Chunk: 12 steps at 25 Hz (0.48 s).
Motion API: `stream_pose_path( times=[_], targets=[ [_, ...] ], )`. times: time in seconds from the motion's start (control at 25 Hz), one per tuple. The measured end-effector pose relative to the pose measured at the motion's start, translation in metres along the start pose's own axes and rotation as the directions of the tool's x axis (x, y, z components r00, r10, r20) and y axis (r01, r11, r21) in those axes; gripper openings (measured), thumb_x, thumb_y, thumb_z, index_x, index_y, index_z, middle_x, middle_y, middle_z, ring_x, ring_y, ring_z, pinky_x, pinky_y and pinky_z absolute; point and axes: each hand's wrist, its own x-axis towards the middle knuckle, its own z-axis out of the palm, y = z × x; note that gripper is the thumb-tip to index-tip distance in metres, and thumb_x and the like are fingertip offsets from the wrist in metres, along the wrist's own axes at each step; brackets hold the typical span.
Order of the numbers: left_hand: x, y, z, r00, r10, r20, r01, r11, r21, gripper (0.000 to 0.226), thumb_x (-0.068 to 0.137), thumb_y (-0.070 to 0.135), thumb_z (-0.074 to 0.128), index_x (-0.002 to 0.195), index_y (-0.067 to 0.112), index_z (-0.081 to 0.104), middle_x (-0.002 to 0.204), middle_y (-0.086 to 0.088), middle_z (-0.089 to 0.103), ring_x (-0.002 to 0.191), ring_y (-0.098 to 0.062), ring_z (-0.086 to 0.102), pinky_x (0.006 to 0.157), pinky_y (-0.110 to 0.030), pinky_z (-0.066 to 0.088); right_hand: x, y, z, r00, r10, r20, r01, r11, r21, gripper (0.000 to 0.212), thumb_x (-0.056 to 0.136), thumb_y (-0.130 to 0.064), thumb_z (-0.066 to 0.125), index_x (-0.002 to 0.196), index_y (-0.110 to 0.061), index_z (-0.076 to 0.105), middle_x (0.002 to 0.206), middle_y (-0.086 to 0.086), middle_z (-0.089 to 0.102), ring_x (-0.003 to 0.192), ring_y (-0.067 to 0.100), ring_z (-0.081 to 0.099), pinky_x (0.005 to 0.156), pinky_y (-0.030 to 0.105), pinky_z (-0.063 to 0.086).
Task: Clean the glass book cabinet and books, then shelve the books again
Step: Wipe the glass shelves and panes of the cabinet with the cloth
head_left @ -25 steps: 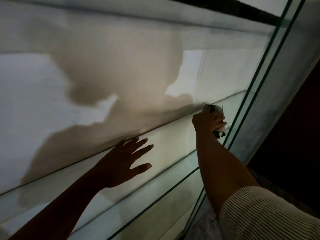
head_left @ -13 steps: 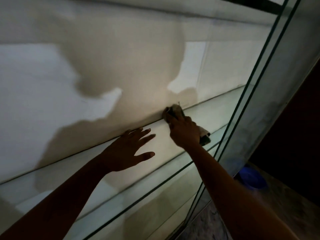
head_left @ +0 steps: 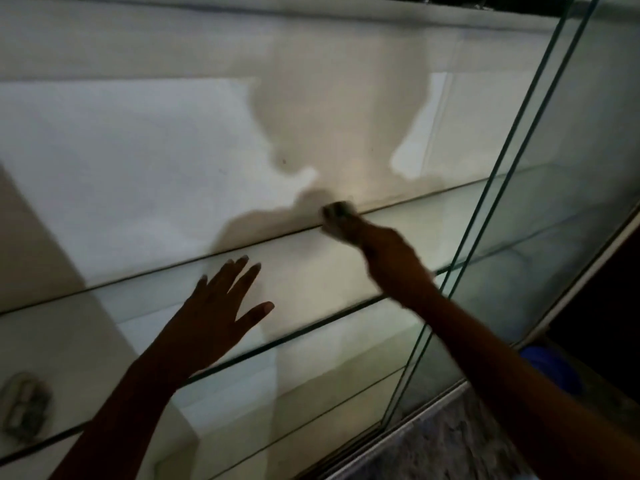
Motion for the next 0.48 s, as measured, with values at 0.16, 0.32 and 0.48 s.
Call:
stream_pose_path(
  times=[0.16, 0.32, 0.48],
  targets=[
    [-0.019, 0.000, 0.010, 0.993, -0.084, -0.081, 0.087, 0.996, 0.031, 0.119, 0.053, 0.085, -0.029, 0.150, 0.027, 0.006, 0.158, 0.004, -0.003, 0.145, -0.015, -0.008, 0.113, -0.034, -0.016, 0.001, 0.021, -0.005, 0.988, 0.152, 0.028, -0.130, 0.916, -0.380, 0.045, 0.098, -0.030, 0.036, 0.142, -0.036, 0.031, 0.154, 0.006, 0.021, 0.121, 0.034, 0.044, 0.098, 0.041, 0.037],
    [-0.016, 0.001, 0.009, 0.967, -0.080, -0.243, 0.068, 0.996, -0.059, 0.103, 0.067, 0.084, -0.018, 0.148, 0.028, 0.012, 0.157, 0.003, 0.013, 0.145, -0.012, 0.005, 0.113, -0.032, -0.009, -0.017, -0.021, 0.021, 0.978, 0.177, -0.108, -0.203, 0.929, -0.310, 0.042, 0.098, -0.029, 0.037, 0.139, -0.030, 0.039, 0.151, 0.009, 0.028, 0.123, 0.031, 0.042, 0.098, 0.041, 0.035],
    [-0.046, 0.013, 0.005, 0.763, -0.191, -0.618, -0.058, 0.931, -0.360, 0.053, 0.094, 0.054, 0.029, 0.135, 0.023, 0.043, 0.138, 0.008, 0.046, 0.129, 0.002, 0.035, 0.113, -0.030, 0.024, -0.038, -0.076, 0.043, 0.994, 0.058, -0.091, -0.081, 0.959, -0.272, 0.042, 0.098, -0.028, 0.038, 0.140, -0.027, 0.039, 0.150, 0.014, 0.027, 0.128, 0.035, 0.037, 0.100, 0.045, 0.033]
  ],
)
